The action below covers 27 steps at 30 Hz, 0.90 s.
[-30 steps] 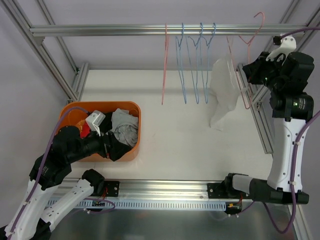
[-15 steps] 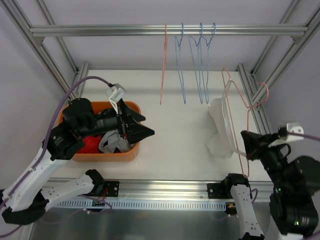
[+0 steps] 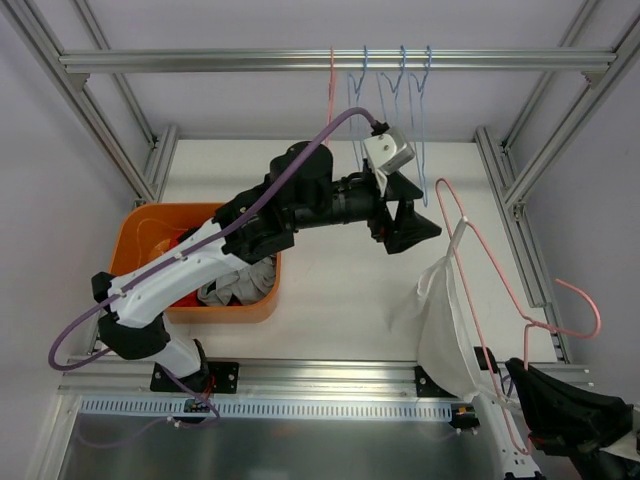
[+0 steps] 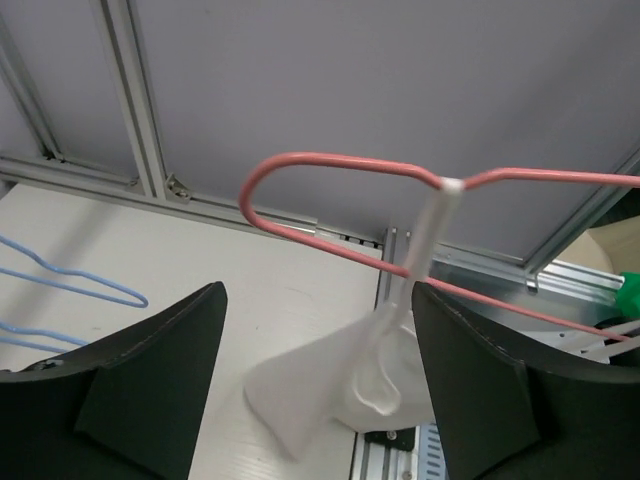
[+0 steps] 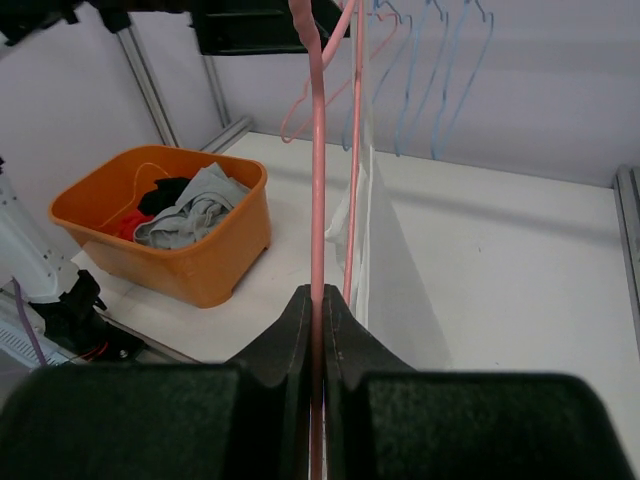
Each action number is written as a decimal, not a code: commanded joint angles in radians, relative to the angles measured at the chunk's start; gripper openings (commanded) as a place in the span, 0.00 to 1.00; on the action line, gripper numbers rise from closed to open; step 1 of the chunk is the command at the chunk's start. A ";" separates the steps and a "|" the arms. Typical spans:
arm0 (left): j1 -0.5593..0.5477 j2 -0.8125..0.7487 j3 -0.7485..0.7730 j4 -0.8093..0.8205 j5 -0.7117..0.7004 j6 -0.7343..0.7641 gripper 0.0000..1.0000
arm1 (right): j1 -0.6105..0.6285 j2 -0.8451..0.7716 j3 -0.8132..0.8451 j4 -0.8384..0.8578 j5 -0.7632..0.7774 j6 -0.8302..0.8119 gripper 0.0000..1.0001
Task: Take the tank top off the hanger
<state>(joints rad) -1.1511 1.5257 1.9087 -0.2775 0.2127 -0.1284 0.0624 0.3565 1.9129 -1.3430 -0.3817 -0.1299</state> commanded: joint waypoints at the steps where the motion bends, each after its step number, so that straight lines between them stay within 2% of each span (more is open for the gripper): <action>1: -0.013 0.036 0.081 0.055 0.062 0.056 0.70 | 0.040 0.076 0.044 -0.082 -0.002 0.024 0.00; 5: -0.024 0.063 0.064 0.083 0.109 0.053 0.59 | 0.053 0.084 0.043 -0.088 0.006 0.019 0.00; 13: -0.030 0.027 -0.010 0.135 0.117 0.055 0.59 | 0.056 0.104 0.026 -0.082 0.040 0.018 0.00; 18: -0.035 -0.033 -0.111 0.198 0.059 0.075 0.59 | 0.056 0.108 -0.014 -0.061 0.006 0.042 0.00; 25: -0.033 -0.016 -0.111 0.218 -0.008 0.092 0.59 | 0.054 0.116 -0.014 -0.050 -0.049 0.055 0.00; 27: -0.033 -0.003 -0.097 0.218 -0.033 0.093 0.56 | 0.056 0.118 -0.017 -0.050 -0.052 0.055 0.00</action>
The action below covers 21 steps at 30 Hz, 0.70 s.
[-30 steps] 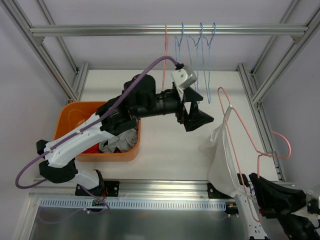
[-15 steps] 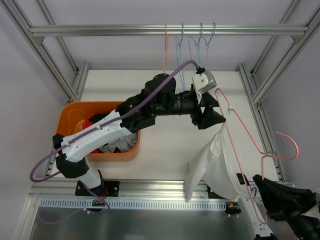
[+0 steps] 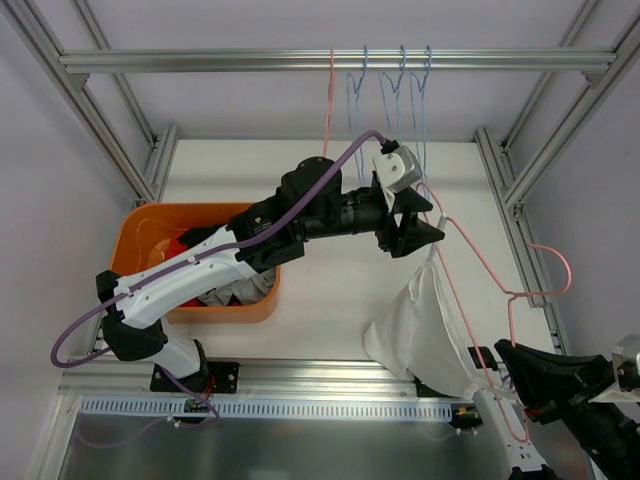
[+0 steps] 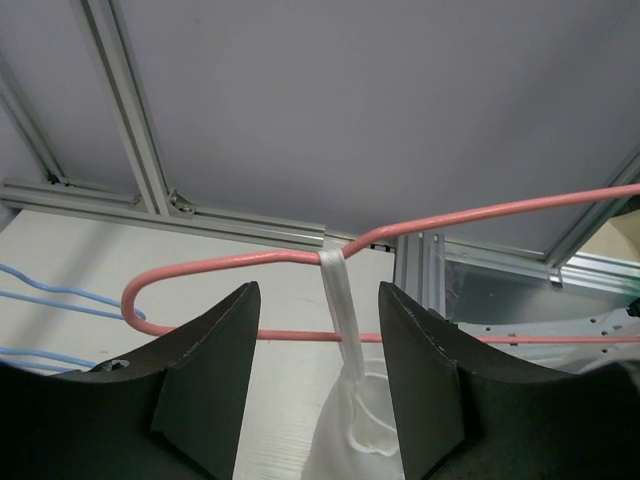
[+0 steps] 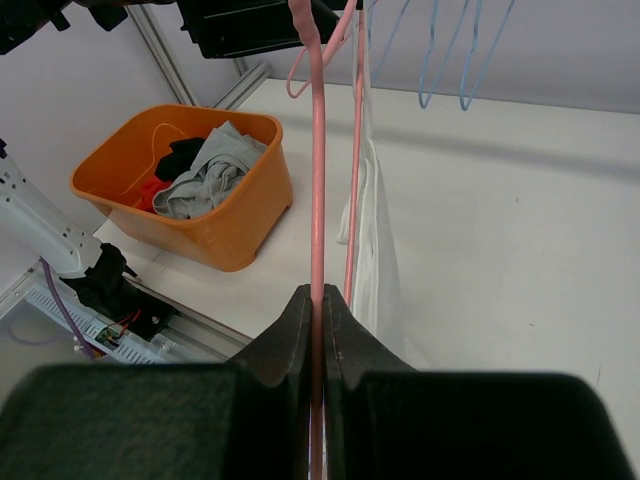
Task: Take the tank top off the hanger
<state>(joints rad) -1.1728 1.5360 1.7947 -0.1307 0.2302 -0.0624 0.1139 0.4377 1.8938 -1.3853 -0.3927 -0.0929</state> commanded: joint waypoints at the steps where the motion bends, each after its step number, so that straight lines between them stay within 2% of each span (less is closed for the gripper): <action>1: -0.011 -0.008 0.020 0.071 -0.058 0.024 0.50 | 0.003 0.038 0.002 -0.008 -0.044 0.018 0.00; 3: -0.011 -0.001 0.022 0.069 -0.051 0.024 0.44 | 0.003 0.038 0.004 -0.008 -0.049 0.015 0.00; 4: -0.011 0.001 0.019 0.071 -0.049 0.023 0.33 | 0.003 0.038 0.004 -0.008 -0.041 0.015 0.00; 8: -0.011 -0.014 -0.003 0.072 -0.051 0.018 0.14 | 0.003 0.038 0.001 -0.008 -0.035 0.009 0.00; 10: -0.011 -0.019 -0.008 0.074 -0.060 0.018 0.00 | 0.003 0.036 -0.002 -0.006 -0.034 0.007 0.00; 14: -0.011 -0.052 -0.037 0.072 -0.087 0.009 0.00 | 0.003 0.024 -0.036 -0.008 -0.017 -0.010 0.00; 16: -0.011 -0.076 -0.076 0.072 -0.179 -0.007 0.00 | 0.003 0.013 -0.070 -0.008 -0.029 -0.028 0.00; 17: -0.011 -0.108 -0.093 0.072 -0.234 -0.016 0.00 | 0.006 -0.003 -0.079 -0.008 -0.040 -0.036 0.00; 18: -0.011 -0.125 -0.113 0.072 -0.394 -0.046 0.00 | 0.004 -0.013 -0.097 -0.008 -0.052 -0.056 0.00; 21: -0.011 -0.206 -0.205 0.072 -0.619 -0.106 0.00 | 0.020 -0.062 -0.119 -0.017 -0.092 -0.074 0.00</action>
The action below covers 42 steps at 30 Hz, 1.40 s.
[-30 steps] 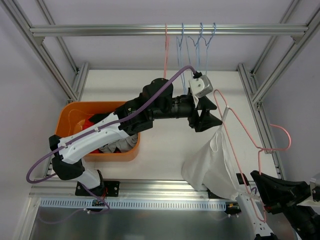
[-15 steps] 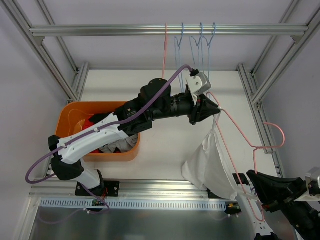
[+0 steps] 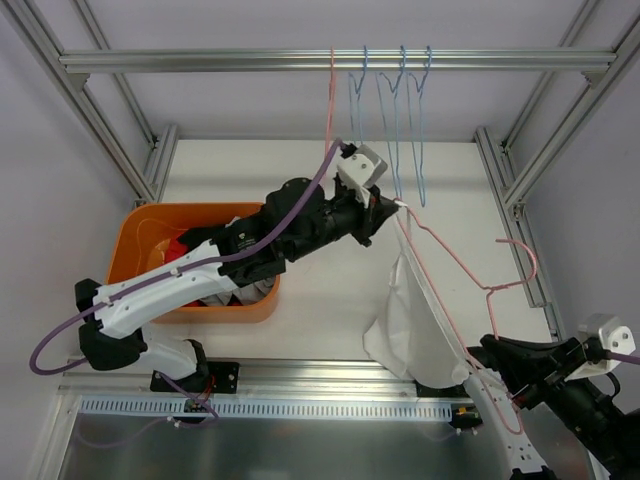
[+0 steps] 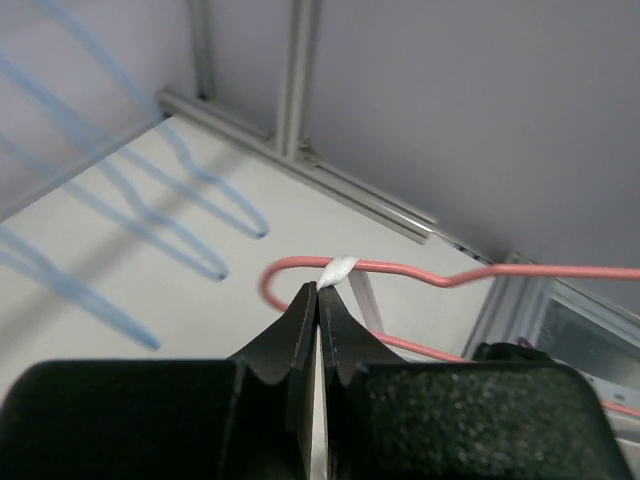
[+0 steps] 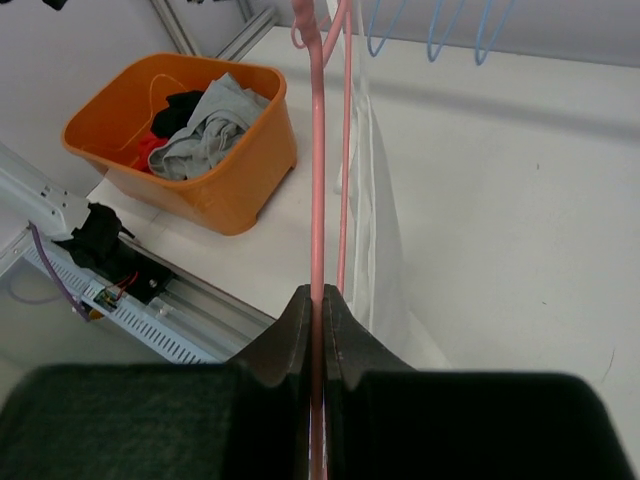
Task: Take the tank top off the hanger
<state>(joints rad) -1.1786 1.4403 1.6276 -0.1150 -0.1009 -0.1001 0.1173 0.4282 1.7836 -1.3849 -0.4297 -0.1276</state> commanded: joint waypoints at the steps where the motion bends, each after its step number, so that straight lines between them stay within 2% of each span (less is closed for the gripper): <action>1: -0.006 -0.150 -0.076 0.055 -0.389 -0.081 0.00 | 0.031 -0.063 -0.027 -0.020 -0.076 -0.050 0.00; 4: -0.006 -0.208 -0.124 0.046 -0.518 -0.119 0.00 | 0.059 -0.095 -0.068 -0.032 -0.118 -0.067 0.00; 8: -0.004 -0.235 -0.126 -0.001 -0.591 -0.144 0.00 | 0.087 -0.109 -0.066 -0.008 -0.231 -0.084 0.00; 10: -0.004 -0.241 -0.120 -0.021 -0.560 -0.148 0.00 | 0.099 -0.112 -0.047 0.033 -0.242 -0.080 0.00; 12: -0.006 -0.257 -0.152 -0.025 -0.409 -0.148 0.00 | 0.097 -0.127 -0.047 0.104 -0.169 -0.041 0.00; 13: -0.006 -0.286 -0.175 -0.023 -0.343 -0.151 0.00 | 0.097 -0.170 -0.074 0.244 -0.126 -0.005 0.00; 14: -0.007 -0.305 -0.198 -0.022 -0.203 -0.162 0.00 | 0.097 -0.202 -0.175 0.329 -0.088 0.076 0.00; 15: -0.007 -0.323 -0.227 -0.017 -0.131 -0.170 0.00 | 0.097 -0.235 -0.241 0.431 -0.063 0.109 0.00; 16: -0.006 -0.361 -0.285 -0.009 -0.056 -0.174 0.00 | 0.097 -0.268 -0.313 0.643 -0.020 0.133 0.00; 17: -0.006 -0.383 -0.317 -0.002 0.017 -0.176 0.00 | 0.096 -0.326 -0.385 0.744 0.009 0.176 0.00; 18: -0.006 -0.400 -0.357 0.044 0.168 -0.188 0.00 | 0.097 -0.344 -0.511 0.845 0.035 0.237 0.00; 19: -0.006 -0.438 -0.435 0.070 0.240 -0.196 0.00 | 0.094 -0.354 -0.565 1.029 0.067 0.262 0.00; 21: -0.007 -0.461 -0.536 0.153 0.404 -0.223 0.00 | 0.088 -0.341 -0.691 1.200 0.080 0.340 0.00; 22: -0.013 -0.471 -0.566 0.166 0.427 -0.231 0.00 | 0.072 -0.326 -0.728 1.379 0.083 0.368 0.00; 24: -0.018 -0.472 -0.645 0.185 0.429 -0.257 0.00 | 0.047 -0.284 -0.806 1.602 0.089 0.405 0.00; 25: -0.018 -0.466 -0.672 0.205 0.419 -0.266 0.00 | 0.019 -0.275 -0.893 1.834 0.126 0.417 0.00; 28: -0.018 -0.433 -0.765 0.239 0.367 -0.302 0.00 | -0.010 -0.218 -1.010 2.183 0.256 0.393 0.00; 30: -0.018 -0.406 -0.814 0.242 0.302 -0.338 0.00 | -0.011 -0.180 -0.997 2.177 0.276 0.318 0.00; 32: -0.018 -0.368 -0.841 0.242 0.198 -0.390 0.00 | -0.011 -0.186 -0.997 2.103 0.273 0.164 0.00; 33: -0.018 -0.357 -0.865 0.242 0.166 -0.406 0.00 | -0.013 -0.198 -1.001 2.050 0.326 0.133 0.00; 35: -0.018 -0.322 -0.882 0.238 0.083 -0.449 0.00 | -0.013 -0.259 -0.928 1.744 0.368 0.024 0.00; 36: -0.019 -0.304 -0.893 0.232 0.061 -0.458 0.00 | -0.015 -0.273 -0.867 1.402 0.376 -0.004 0.00; 38: -0.019 -0.291 -0.902 0.227 0.035 -0.466 0.00 | -0.013 -0.289 -0.726 1.136 0.373 -0.043 0.00; 39: -0.019 -0.282 -0.902 0.225 0.030 -0.467 0.00 | -0.013 -0.290 -0.687 0.916 0.381 -0.047 0.00; 41: -0.019 -0.284 -0.899 0.221 0.029 -0.460 0.02 | -0.013 -0.276 -0.632 0.740 0.403 -0.053 0.00; 42: -0.019 -0.294 -0.893 0.210 0.024 -0.457 0.09 | -0.010 -0.267 -0.598 0.662 0.423 -0.046 0.00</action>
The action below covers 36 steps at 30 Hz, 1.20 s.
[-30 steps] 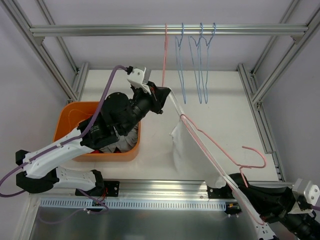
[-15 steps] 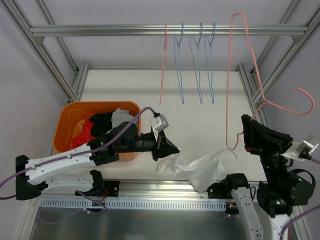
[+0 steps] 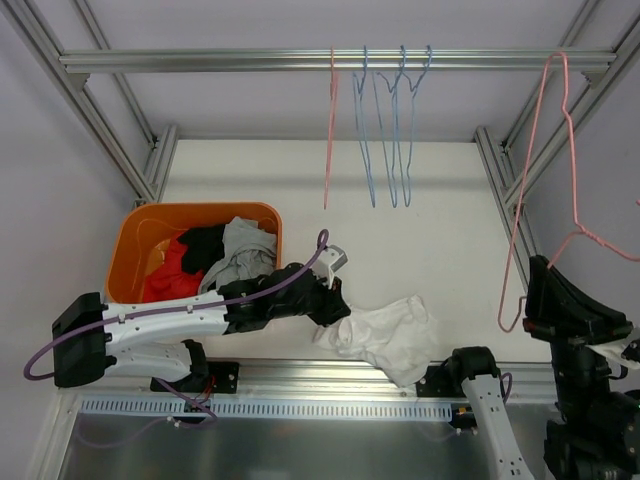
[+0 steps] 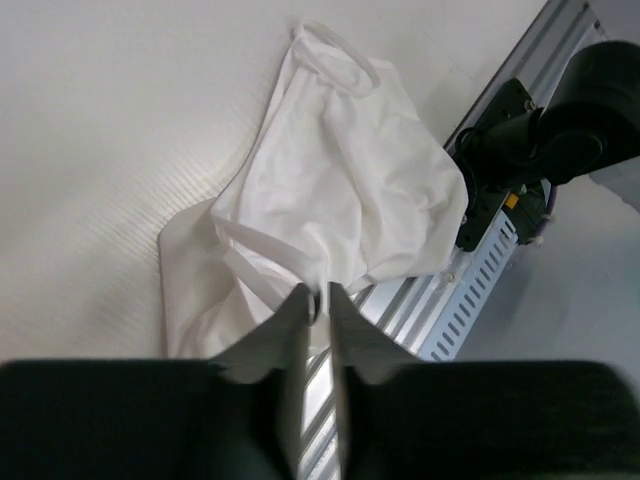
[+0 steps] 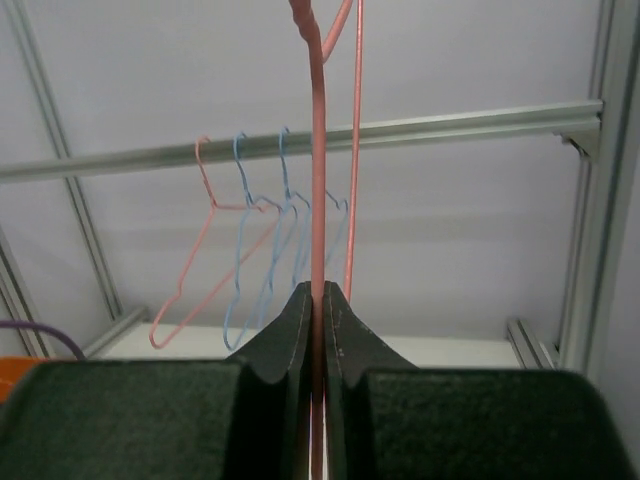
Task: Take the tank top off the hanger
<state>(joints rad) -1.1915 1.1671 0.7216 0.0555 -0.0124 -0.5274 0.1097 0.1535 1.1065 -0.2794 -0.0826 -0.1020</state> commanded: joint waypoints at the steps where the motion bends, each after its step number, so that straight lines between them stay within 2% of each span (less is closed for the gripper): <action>1: -0.007 -0.029 0.018 0.032 -0.067 -0.026 0.21 | -0.001 0.018 0.085 -0.546 0.076 -0.070 0.00; 2: -0.007 -0.041 0.019 0.024 -0.072 -0.022 0.33 | -0.001 0.055 0.087 -0.584 0.111 -0.067 0.00; 3: -0.007 -0.067 0.033 -0.003 -0.075 -0.020 0.51 | 0.005 0.084 0.099 -0.640 0.116 -0.055 0.00; 5: -0.007 -0.095 0.051 -0.032 -0.077 -0.014 0.73 | 0.010 0.192 0.119 -0.668 0.095 -0.048 0.00; 6: -0.007 -0.128 0.055 -0.046 -0.077 -0.013 0.84 | 0.008 0.230 0.133 -0.669 0.034 -0.041 0.00; 7: -0.008 -0.147 0.055 -0.057 -0.072 -0.008 0.99 | 0.008 0.263 0.160 -0.656 0.018 -0.033 0.00; 9: -0.008 -0.200 0.050 -0.091 -0.061 0.004 0.99 | 0.008 0.367 0.199 -0.603 0.011 -0.031 0.00; 14: -0.010 -0.227 0.061 -0.126 0.135 0.056 0.99 | 0.010 0.595 0.364 -0.468 0.073 -0.120 0.00; 18: -0.040 -0.237 0.036 -0.144 0.117 0.064 0.99 | 0.008 0.811 0.490 -0.413 0.046 -0.123 0.00; 26: -0.066 -0.276 -0.021 -0.146 0.094 0.030 0.99 | 0.011 1.115 0.719 -0.343 -0.051 -0.073 0.00; 29: -0.083 -0.274 -0.025 -0.144 0.078 0.030 0.99 | 0.015 1.179 0.765 -0.345 -0.049 -0.045 0.00; 36: -0.095 -0.248 -0.024 -0.144 0.072 0.035 0.99 | 0.035 1.209 0.694 -0.314 -0.019 -0.034 0.00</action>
<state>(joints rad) -1.2724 0.9108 0.7036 -0.1066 0.0681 -0.4942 0.1356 1.3727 1.7996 -0.6689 -0.1040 -0.1539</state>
